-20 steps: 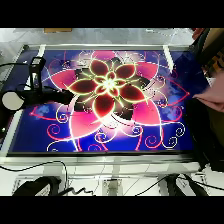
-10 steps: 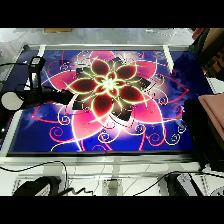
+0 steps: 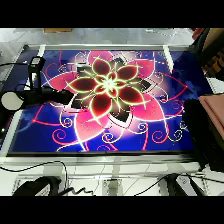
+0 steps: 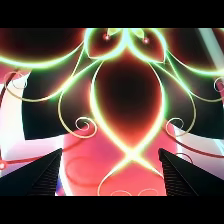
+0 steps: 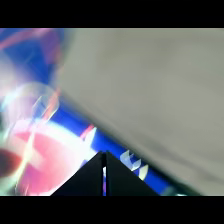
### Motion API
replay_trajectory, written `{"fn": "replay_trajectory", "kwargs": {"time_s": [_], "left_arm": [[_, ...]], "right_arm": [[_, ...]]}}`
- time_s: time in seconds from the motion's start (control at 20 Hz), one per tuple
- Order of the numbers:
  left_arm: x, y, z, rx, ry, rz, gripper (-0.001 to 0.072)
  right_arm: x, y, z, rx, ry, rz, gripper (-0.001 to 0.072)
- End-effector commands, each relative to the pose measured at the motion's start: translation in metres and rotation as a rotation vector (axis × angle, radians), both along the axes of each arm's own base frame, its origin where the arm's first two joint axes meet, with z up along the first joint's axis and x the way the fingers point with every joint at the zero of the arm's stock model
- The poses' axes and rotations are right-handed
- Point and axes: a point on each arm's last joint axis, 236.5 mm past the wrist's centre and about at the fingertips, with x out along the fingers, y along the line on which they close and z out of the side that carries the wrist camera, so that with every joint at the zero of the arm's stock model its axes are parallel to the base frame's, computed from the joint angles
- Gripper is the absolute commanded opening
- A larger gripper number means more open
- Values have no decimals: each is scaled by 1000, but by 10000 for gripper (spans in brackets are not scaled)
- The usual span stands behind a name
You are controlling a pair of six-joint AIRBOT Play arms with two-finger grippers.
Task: Fold the clothes and pants, and hang the long-sleeved shirts on hangers.
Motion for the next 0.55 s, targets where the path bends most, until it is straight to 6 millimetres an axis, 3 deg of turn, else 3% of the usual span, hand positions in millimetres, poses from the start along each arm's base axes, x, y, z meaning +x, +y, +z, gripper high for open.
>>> {"fn": "replay_trajectory", "kwargs": {"time_s": [0.0, 0.15, 0.3, 0.5], "left_arm": [[0, 0, 1, 0, -2, 1, 688], [0, 0, 1, 0, -2, 1, 688], [0, 0, 1, 0, -2, 1, 689], [0, 1, 1, 0, -2, 1, 688]], "right_arm": [[41, 116, -4, -34, 2, 516, 17], [27, 167, -29, -182, 193, 740, 17], [18, 180, -38, -322, 294, 829, 17], [17, 201, -37, -296, 268, 896, 18]]}}
